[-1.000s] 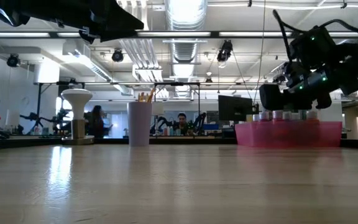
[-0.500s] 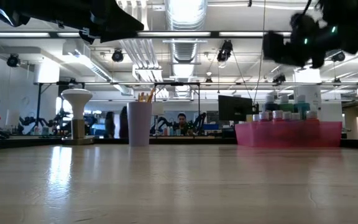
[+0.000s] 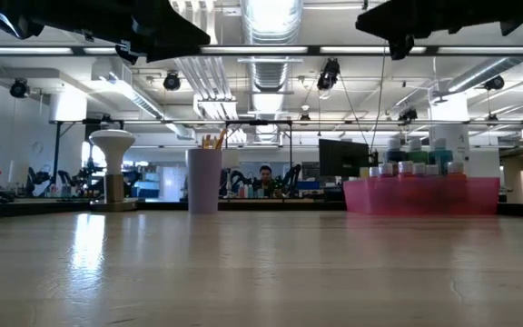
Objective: Pick & Place Paint Supplies
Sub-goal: Return to Home Position
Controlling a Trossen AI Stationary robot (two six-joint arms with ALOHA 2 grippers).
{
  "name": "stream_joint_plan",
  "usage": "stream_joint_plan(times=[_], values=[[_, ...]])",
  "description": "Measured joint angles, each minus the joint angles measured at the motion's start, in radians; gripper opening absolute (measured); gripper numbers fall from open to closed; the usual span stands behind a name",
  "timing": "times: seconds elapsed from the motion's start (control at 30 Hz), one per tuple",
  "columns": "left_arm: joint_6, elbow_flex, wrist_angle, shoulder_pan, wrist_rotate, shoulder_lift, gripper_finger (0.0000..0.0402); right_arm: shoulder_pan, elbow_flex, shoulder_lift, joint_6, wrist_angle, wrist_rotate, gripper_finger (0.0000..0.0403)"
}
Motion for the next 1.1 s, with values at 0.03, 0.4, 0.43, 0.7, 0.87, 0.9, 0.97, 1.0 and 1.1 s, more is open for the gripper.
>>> stream_joint_plan(times=[0.03, 0.4, 0.43, 0.7, 0.87, 0.9, 0.97, 1.0, 1.1], values=[[0.0, 0.0, 0.0, 0.0, 0.0, 0.0, 0.0282, 0.0, 0.002, 0.001, 0.011, -0.028, -0.024, 0.0054], [0.0, 0.0, -0.012, 0.0, 0.0, 0.001, 0.0282, 0.007, -0.183, -0.196, 0.02, -0.036, -0.072, 0.0014], [0.0, 0.0, -0.013, 0.0, 0.0, 0.001, 0.0282, 0.008, -0.199, -0.219, 0.021, -0.035, -0.074, 0.0012], [0.0, 0.0, -0.015, 0.0, 0.0, 0.001, 0.0282, 0.008, -0.35, -0.454, -0.019, -0.036, -0.07, 0.0009], [0.0, 0.0, -0.017, 0.0, 0.0, 0.001, 0.0282, 0.008, -0.42, -0.565, -0.04, -0.037, -0.046, 0.0009], [0.0, 0.0, -0.018, 0.0, 0.0, 0.001, 0.0282, 0.008, -0.432, -0.577, -0.041, -0.037, -0.046, 0.0009], [0.0, 0.0, -0.02, 0.0, 0.0, 0.001, 0.0282, 0.008, -0.453, -0.598, -0.037, -0.037, -0.046, 0.0009], [0.0, 0.0, -0.02, 0.0, 0.0, 0.001, 0.0282, 0.008, -0.462, -0.603, -0.03, -0.036, -0.046, 0.0009], [0.0, 0.0, -0.024, 0.0, 0.0, 0.001, 0.0282, 0.009, -0.484, -0.6, 0.067, -0.035, 0.089, 0.0008]])
